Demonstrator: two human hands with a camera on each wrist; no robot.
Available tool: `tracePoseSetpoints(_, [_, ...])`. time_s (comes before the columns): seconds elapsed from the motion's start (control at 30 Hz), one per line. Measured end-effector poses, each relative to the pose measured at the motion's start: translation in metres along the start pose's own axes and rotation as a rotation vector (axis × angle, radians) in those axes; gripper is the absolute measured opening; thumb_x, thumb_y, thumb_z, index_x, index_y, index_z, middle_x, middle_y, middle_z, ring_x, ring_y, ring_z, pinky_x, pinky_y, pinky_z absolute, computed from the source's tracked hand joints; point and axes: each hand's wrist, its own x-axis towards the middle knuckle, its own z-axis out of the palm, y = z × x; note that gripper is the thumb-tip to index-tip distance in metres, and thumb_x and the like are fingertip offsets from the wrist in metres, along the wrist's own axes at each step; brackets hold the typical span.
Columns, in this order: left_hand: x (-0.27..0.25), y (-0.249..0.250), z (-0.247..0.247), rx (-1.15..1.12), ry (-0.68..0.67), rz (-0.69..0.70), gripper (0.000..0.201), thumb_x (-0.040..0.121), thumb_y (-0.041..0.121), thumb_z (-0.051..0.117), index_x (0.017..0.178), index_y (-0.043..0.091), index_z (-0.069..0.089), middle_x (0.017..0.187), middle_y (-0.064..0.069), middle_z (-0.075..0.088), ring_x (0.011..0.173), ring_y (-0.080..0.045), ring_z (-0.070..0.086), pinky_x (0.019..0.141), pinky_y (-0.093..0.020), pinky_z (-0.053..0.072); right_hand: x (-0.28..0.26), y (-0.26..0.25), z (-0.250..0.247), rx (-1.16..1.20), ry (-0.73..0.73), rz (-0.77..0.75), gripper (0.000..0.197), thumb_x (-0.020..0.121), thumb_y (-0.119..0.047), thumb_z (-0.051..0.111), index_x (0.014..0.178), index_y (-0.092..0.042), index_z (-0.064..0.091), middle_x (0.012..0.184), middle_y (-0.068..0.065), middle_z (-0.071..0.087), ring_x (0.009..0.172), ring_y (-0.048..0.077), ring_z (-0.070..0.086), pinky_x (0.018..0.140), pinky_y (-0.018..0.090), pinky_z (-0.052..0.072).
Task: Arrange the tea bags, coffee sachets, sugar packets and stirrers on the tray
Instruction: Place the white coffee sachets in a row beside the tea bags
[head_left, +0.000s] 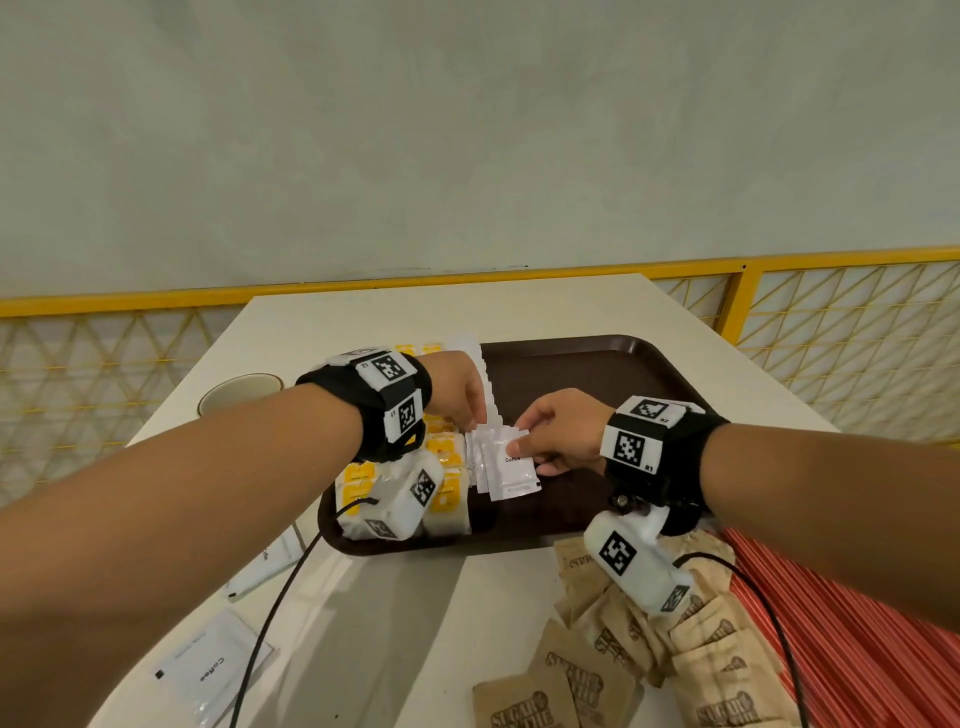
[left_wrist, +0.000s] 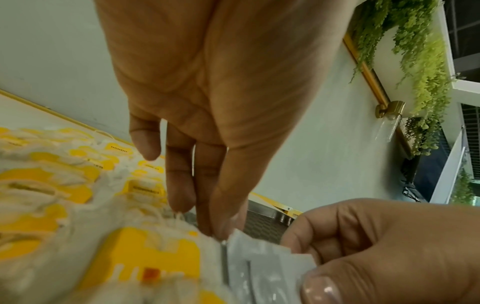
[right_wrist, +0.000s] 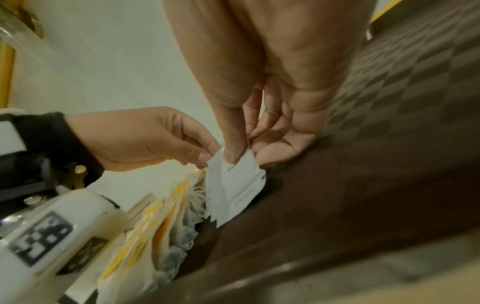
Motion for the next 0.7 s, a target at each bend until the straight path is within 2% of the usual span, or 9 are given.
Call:
tracePoseSetpoints(0.1, [0.0013,-0.0011,0.0003,-0.016,0.005,-0.024,0.013,0.081,0.013,0.072,0.094,0.015,0.074,0.084,0.004,0.067,0.083,-0.010,0.060,0.081,-0.024,0.048,0.0010,-0.0010,0.0036,0.009,-0.008,-0.006,0.029,0.075,-0.002,0.078,0.097,-0.004,0.058,0.070,0.008,0.058,0.058,0.013,0.057,0.064,0.029,0.057])
tracePoseSetpoints(0.27, [0.0013,-0.0030,-0.0007,-0.052,0.007,-0.026,0.007,0.080,0.016,0.074,0.086,0.018,0.073,0.074,0.010,0.066,0.078,-0.007,0.060,0.071,-0.018,0.046,-0.0003,-0.0030,0.0054,0.025,-0.025,-0.009,0.033,0.074,0.000,0.078,0.095,-0.006,0.054,0.069,0.009,0.058,0.058,0.014,0.059,0.065,0.031,0.059])
tracePoseSetpoints(0.4, [0.0001,-0.0039,-0.0050,-0.056,0.033,-0.021,0.006,0.081,0.016,0.072,0.086,0.019,0.074,0.074,0.013,0.064,0.076,-0.004,0.057,0.074,-0.019,0.046,-0.0039,-0.0022,0.0037,-0.006,-0.029,-0.002,0.038,0.071,0.000,0.080,0.097,-0.006,0.053,0.070,0.009,0.058,0.056,0.014,0.058,0.063,0.031,0.058])
tracePoseSetpoints(0.5, [-0.0004,-0.0060,-0.0065,-0.048,0.037,-0.027,0.008,0.081,0.017,0.072,0.088,0.018,0.075,0.078,0.012,0.066,0.079,-0.004,0.057,0.080,-0.021,0.046,-0.0063,-0.0006,0.0038,-0.017,-0.052,0.004,0.042,0.071,0.004,0.079,0.102,-0.004,0.053,0.072,0.011,0.062,0.060,0.017,0.062,0.067,0.033,0.059])
tracePoseSetpoints(0.63, [-0.0004,-0.0080,-0.0034,-0.040,0.021,-0.027,0.008,0.080,0.017,0.074,0.088,0.017,0.075,0.078,0.010,0.066,0.077,-0.003,0.057,0.068,-0.015,0.044,-0.0073,-0.0023,0.0078,-0.006,-0.062,-0.014,0.040,0.073,0.006,0.077,0.102,-0.003,0.052,0.072,0.013,0.065,0.063,0.020,0.065,0.065,0.031,0.059])
tracePoseSetpoints(0.7, [-0.0003,-0.0081,-0.0018,-0.036,0.018,-0.027,0.009,0.079,0.016,0.074,0.088,0.017,0.075,0.076,0.011,0.065,0.079,-0.005,0.057,0.072,-0.018,0.045,-0.0063,-0.0034,0.0095,-0.002,-0.061,-0.023,0.038,0.072,0.005,0.077,0.099,-0.004,0.052,0.072,0.013,0.065,0.063,0.020,0.065,0.068,0.033,0.059])
